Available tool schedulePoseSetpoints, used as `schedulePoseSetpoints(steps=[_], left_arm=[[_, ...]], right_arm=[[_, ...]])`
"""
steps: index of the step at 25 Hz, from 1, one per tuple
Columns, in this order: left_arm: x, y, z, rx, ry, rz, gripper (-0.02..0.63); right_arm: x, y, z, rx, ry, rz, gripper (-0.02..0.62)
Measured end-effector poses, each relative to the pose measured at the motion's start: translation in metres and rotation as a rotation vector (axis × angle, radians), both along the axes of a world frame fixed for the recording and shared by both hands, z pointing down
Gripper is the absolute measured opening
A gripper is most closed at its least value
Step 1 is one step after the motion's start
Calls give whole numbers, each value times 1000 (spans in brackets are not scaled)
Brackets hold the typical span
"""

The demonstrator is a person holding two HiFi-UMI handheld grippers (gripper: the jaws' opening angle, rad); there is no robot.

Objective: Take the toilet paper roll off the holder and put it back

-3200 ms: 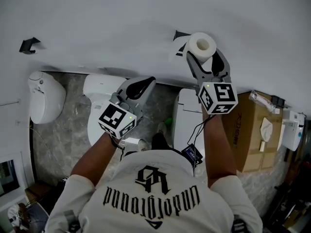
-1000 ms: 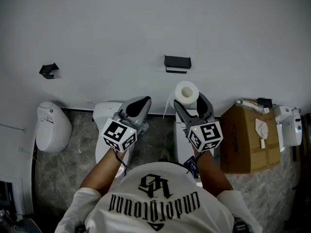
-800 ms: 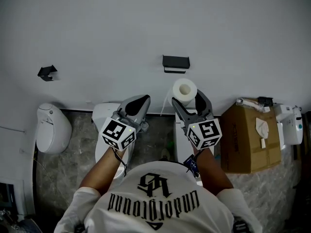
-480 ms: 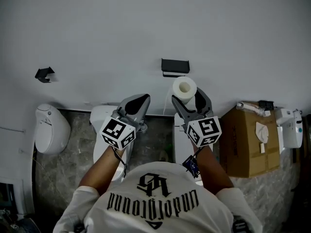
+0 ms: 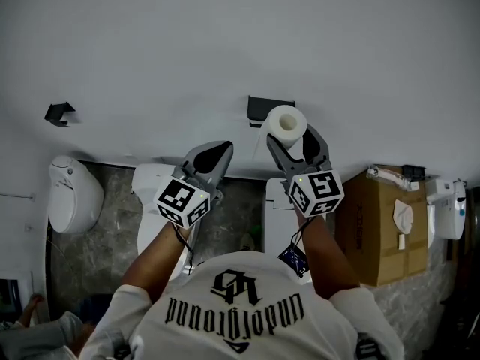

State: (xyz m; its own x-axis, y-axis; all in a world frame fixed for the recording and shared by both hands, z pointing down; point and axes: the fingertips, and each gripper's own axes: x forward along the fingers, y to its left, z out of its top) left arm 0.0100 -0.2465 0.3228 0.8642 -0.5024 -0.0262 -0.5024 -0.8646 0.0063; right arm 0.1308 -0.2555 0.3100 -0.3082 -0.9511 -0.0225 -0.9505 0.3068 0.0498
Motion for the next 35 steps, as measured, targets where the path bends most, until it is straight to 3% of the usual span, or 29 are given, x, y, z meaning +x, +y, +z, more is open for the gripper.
schedulePoseSetpoints(steps=[20,35], left_arm=[[43,-90,52,-94,-23,-30,14],[49,-113,91,-175,-33,-43,14]], right_arm=[[51,-138,40,-49,6,-31,318],[57,-180,99,-128,22,-37,318]])
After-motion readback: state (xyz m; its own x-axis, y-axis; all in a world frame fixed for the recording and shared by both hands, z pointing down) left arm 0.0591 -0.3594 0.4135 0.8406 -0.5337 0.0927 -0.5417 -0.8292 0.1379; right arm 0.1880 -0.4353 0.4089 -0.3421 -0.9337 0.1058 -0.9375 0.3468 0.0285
